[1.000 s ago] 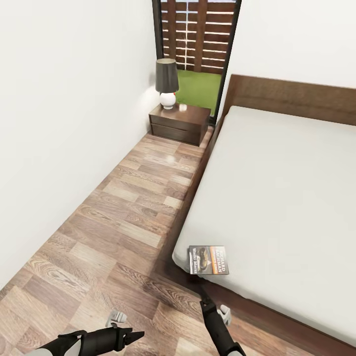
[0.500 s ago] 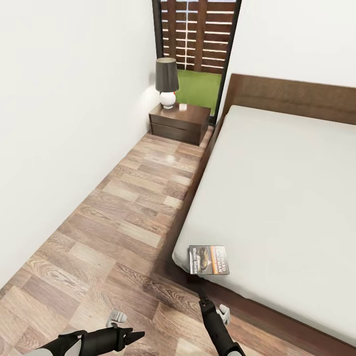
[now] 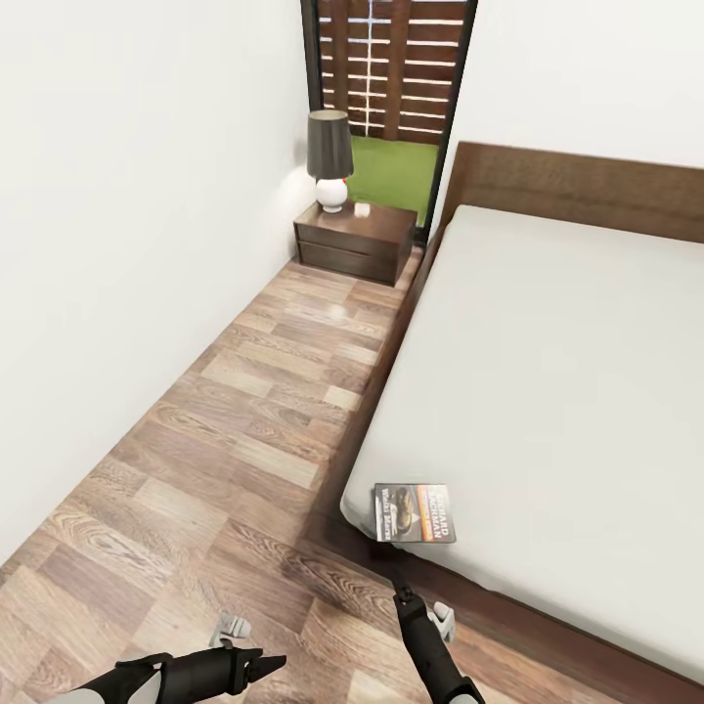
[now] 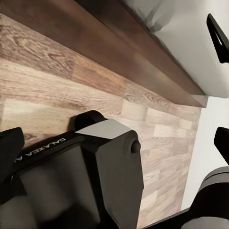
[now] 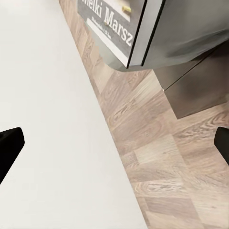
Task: In the bedroom, move the book from the bed onto either nightstand, and place the two sandals side by side next to the bed.
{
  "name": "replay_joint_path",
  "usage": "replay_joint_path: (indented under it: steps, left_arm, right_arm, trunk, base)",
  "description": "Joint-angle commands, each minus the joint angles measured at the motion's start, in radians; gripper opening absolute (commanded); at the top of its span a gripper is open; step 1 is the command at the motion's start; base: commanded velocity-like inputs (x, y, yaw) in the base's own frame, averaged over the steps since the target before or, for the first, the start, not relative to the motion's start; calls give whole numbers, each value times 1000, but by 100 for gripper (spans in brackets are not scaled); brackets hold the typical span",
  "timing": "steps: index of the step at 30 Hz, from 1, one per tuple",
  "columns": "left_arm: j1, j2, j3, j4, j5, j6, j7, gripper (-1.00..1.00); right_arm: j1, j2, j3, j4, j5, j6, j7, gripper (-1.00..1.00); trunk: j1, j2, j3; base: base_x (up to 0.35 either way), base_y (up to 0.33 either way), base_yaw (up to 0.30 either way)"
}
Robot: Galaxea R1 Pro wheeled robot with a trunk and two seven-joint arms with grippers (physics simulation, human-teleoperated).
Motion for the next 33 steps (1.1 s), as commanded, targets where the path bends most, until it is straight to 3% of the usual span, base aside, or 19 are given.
replay_joint_path:
  steps: [1,17,23,33]
  left_arm:
    - [0,0,-8,0,8,1,-3,100]
    - [0,0,-8,0,8,0,-3,100]
    - [0,1,-8,0,8,1,-3,100]
    - [0,0,-8,0,8,1,-3,100]
  right_arm:
    - [-1,0,8,1,-7,-7,3,100]
    - [-1,-1,10,-1,-7,-6,10,100]
    - [-1,0,10,-2,-7,-6,62,100]
    - [-1,0,10,-2,-7,-6,76,100]
  trunk:
    - [4,-8,-4]
    - [65,-120,-54]
    - [65,-120,-54]
    - [65,-120,-54]
  base:
    - [0,0,0]
    - [0,0,0]
    - [0,0,0]
    - [0,0,0]
